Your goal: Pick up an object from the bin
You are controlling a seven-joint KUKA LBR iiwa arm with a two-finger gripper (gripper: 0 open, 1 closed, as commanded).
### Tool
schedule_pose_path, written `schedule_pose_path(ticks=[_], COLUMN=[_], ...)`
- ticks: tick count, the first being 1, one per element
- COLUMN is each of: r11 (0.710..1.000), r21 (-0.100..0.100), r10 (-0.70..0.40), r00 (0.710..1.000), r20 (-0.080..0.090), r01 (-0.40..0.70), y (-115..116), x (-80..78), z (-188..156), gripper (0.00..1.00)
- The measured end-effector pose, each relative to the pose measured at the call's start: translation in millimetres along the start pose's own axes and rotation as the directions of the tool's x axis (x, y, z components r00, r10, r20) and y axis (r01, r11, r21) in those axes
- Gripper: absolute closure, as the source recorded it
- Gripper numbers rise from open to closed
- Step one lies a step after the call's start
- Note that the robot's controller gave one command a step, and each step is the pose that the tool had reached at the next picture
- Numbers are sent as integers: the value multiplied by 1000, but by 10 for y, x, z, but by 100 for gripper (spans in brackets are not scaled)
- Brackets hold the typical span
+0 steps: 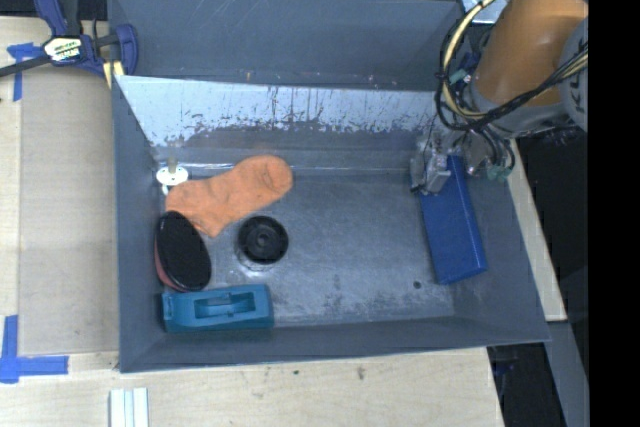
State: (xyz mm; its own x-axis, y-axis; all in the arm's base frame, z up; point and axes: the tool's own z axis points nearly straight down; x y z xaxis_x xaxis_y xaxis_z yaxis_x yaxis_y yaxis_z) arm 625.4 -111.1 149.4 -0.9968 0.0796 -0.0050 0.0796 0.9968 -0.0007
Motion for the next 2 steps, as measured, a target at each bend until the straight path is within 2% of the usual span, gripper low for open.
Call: schedule_pose_path(ticks=[1,2], r11=[997,993], r21=[0,0], r10=[74,118], r00=[997,993], r20=[1,-4], r01=[-74,-118], y=[79,560], x=[167,335], z=[-1,-31], gripper=[100,100])
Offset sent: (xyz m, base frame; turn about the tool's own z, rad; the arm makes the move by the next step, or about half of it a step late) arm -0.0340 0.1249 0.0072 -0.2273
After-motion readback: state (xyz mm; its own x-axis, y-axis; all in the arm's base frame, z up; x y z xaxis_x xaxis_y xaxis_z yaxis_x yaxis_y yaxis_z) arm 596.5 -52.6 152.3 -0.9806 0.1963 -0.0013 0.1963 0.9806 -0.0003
